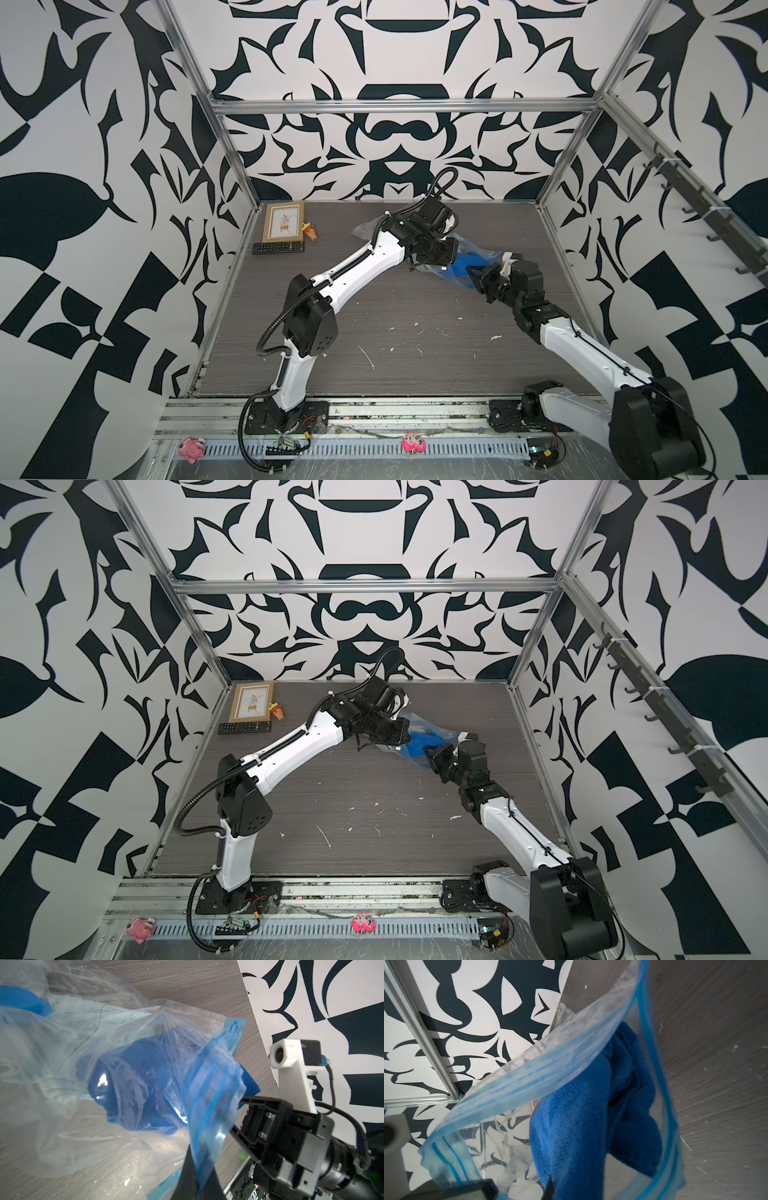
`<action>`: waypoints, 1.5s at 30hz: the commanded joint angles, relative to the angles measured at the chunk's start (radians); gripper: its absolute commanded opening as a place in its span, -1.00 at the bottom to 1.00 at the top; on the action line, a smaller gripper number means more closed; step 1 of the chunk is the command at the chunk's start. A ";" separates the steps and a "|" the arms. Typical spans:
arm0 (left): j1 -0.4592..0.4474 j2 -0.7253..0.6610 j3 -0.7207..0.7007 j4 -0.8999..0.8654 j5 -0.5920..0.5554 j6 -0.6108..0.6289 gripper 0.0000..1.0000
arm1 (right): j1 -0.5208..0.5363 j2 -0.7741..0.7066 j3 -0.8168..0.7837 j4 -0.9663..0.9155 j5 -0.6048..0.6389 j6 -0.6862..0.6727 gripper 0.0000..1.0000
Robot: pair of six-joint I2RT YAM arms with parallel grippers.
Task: Place the folded towel into the vacuum bag
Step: Place the towel in the vacuum bag.
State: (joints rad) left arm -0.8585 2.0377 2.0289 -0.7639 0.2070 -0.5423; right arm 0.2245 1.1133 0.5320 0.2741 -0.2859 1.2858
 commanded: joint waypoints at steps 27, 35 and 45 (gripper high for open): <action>-0.030 -0.023 0.006 0.021 0.017 0.026 -1.00 | 0.132 0.111 0.024 0.272 0.253 0.159 -0.69; -0.002 -0.055 -0.036 0.025 0.002 0.037 -1.00 | 0.047 -0.071 0.072 -0.029 0.203 0.005 0.27; 0.009 -0.089 -0.072 0.010 -0.012 0.087 -1.00 | -0.121 -0.181 0.166 -0.309 0.072 -0.134 0.41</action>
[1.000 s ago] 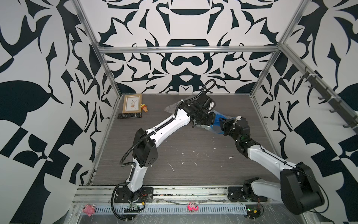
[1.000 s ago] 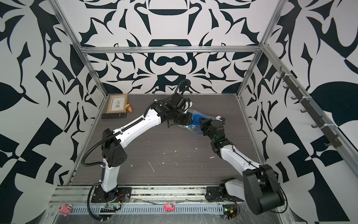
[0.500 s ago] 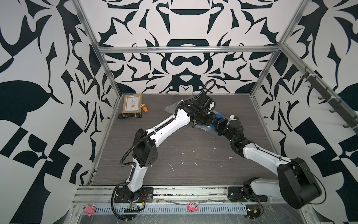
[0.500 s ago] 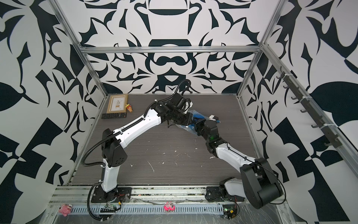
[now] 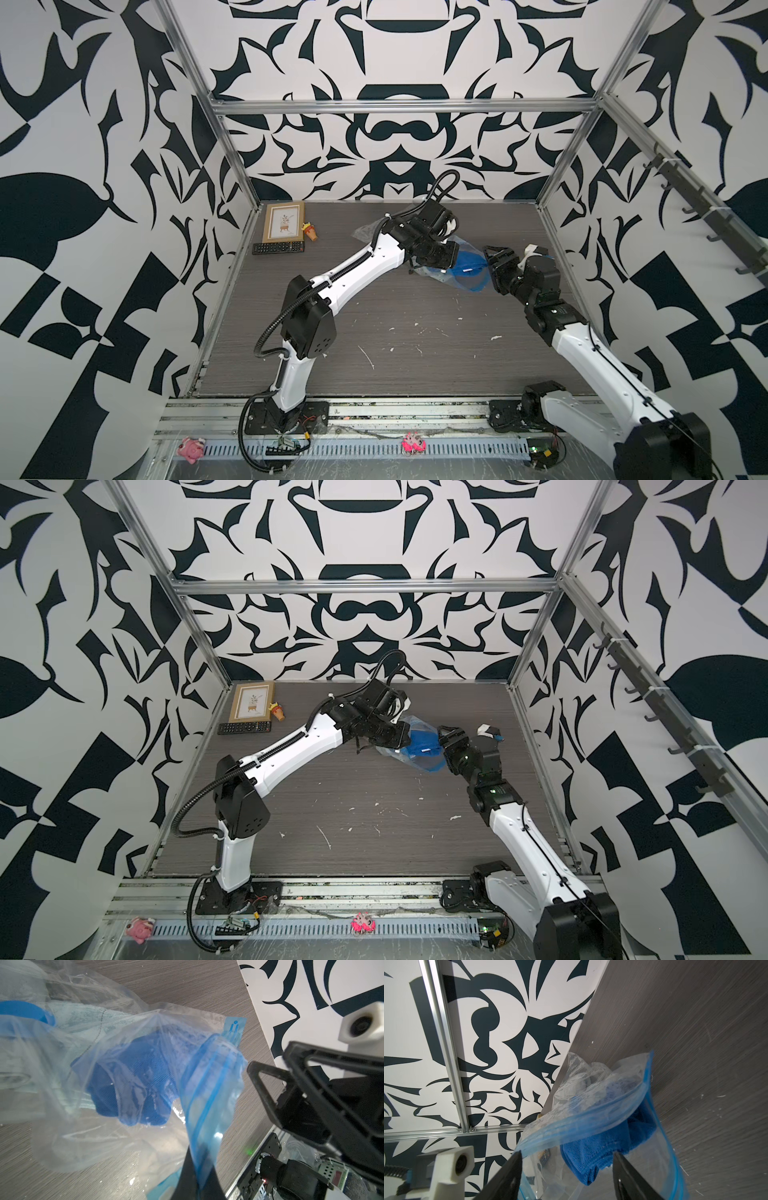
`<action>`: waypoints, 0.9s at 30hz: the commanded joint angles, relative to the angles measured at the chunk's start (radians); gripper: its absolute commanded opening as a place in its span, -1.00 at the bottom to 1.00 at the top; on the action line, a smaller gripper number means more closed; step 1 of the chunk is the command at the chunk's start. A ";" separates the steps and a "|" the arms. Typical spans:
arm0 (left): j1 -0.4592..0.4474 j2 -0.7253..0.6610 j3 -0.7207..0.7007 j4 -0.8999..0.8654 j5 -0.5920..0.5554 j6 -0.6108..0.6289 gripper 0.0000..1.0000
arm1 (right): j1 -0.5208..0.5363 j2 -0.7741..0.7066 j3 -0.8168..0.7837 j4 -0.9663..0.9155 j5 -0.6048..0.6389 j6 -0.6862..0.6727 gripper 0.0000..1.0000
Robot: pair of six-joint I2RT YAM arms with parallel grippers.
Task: Place the folded towel into the vacuum bag
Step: Place the towel in the vacuum bag.
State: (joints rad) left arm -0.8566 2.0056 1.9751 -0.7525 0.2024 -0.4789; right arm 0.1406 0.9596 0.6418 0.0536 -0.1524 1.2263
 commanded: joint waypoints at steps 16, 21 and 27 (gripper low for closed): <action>0.008 -0.054 -0.005 0.012 0.011 0.043 -1.00 | -0.049 0.022 -0.004 0.038 -0.341 -0.076 -0.69; 0.008 -0.047 0.007 0.010 0.020 0.045 -1.00 | 0.024 0.112 -0.037 0.170 -0.261 -0.037 -0.76; 0.005 -0.055 0.016 0.008 0.034 0.041 -1.00 | 0.089 0.254 -0.032 0.277 -0.183 -0.052 -0.81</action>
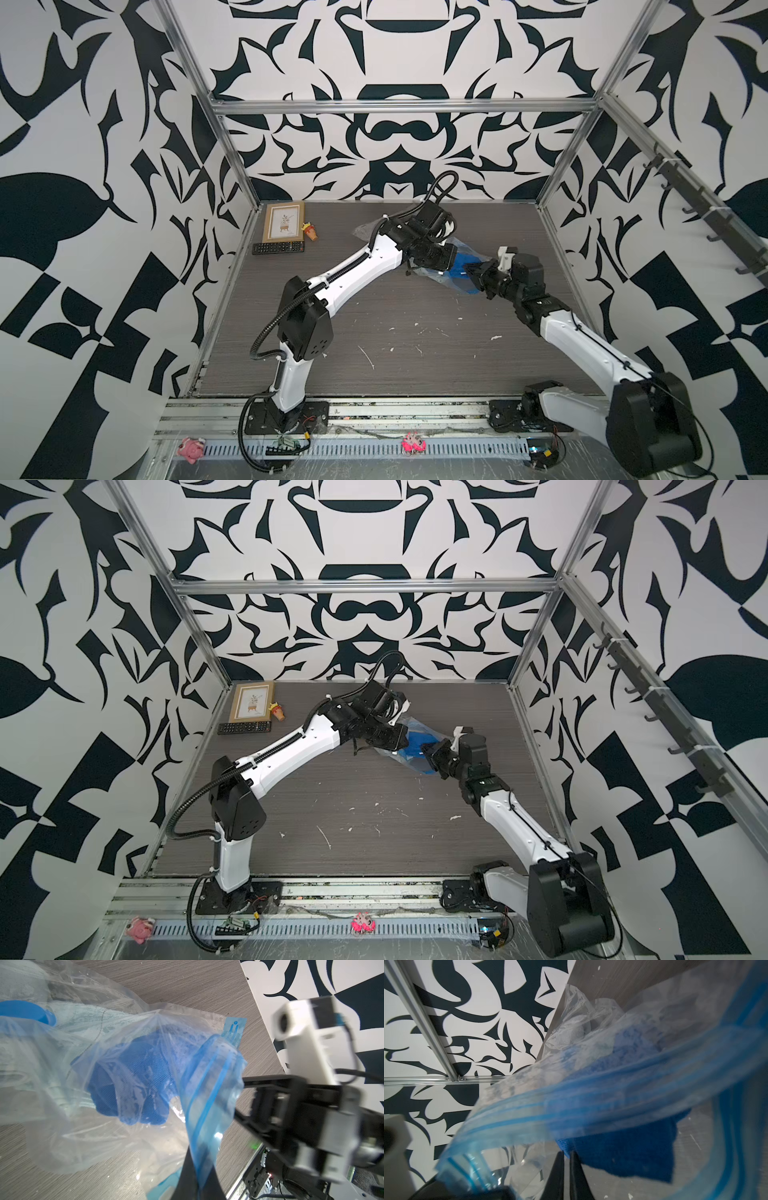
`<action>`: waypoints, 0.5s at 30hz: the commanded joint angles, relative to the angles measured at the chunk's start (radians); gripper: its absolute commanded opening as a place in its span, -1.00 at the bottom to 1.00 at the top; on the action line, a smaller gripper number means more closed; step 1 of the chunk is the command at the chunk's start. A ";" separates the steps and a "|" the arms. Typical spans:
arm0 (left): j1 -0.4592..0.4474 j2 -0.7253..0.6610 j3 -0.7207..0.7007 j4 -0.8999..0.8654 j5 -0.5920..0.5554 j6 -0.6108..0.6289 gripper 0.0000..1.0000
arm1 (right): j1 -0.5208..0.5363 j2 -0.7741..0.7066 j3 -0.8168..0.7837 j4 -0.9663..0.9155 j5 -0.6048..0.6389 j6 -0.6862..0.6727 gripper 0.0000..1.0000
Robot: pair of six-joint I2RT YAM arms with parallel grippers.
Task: Place the folded towel into the vacuum bag
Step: Place the towel in the vacuum bag.
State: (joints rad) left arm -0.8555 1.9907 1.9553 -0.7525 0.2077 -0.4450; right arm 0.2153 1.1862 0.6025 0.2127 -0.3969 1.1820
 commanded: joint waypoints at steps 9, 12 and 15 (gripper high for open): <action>0.003 -0.074 0.013 0.015 0.088 0.017 -1.00 | 0.016 0.147 0.005 0.180 0.259 -0.079 -0.81; 0.003 -0.089 -0.010 0.029 0.123 0.027 -1.00 | 0.015 0.192 -0.001 0.241 0.290 -0.068 -0.68; 0.004 -0.092 -0.025 0.034 0.162 0.029 -1.00 | 0.022 0.220 0.000 0.287 0.318 -0.061 -0.38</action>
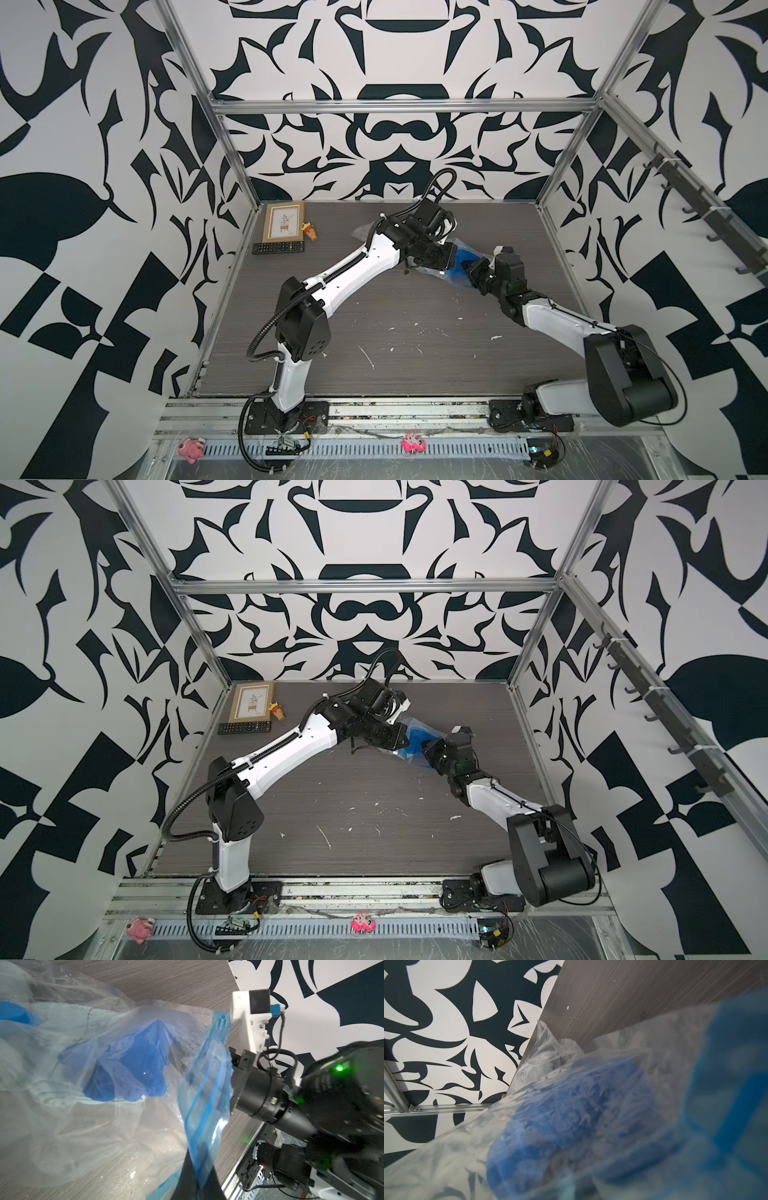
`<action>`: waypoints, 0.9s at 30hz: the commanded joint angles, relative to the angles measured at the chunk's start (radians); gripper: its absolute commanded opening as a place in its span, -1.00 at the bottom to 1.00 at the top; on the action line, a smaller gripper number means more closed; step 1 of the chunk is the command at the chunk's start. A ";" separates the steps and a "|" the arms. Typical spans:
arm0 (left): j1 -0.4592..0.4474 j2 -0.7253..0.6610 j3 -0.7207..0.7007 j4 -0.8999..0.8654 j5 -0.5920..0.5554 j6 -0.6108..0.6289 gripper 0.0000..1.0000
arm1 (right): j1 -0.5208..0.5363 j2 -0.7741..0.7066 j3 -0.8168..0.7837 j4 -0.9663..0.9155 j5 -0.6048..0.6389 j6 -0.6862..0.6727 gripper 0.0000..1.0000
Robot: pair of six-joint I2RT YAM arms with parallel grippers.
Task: Place the folded towel into the vacuum bag
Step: Place the towel in the vacuum bag.
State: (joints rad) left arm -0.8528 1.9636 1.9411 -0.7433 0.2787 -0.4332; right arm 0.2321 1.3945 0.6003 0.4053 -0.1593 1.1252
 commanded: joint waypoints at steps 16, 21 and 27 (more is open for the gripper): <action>0.026 -0.084 -0.106 0.058 0.043 0.017 -1.00 | 0.012 -0.280 0.024 -0.208 0.111 -0.155 0.18; 0.064 -0.105 -0.154 0.061 0.007 0.010 -1.00 | -0.021 -0.500 0.049 -0.487 0.140 -0.239 0.21; 0.064 -0.128 -0.194 0.055 0.019 0.036 -1.00 | -0.129 -0.517 0.093 -0.639 0.000 -0.261 0.28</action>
State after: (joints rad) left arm -0.7906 1.8854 1.7683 -0.6834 0.2993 -0.4175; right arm 0.1421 0.8589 0.6609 -0.1131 -0.0872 0.9070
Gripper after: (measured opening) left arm 0.046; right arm 0.638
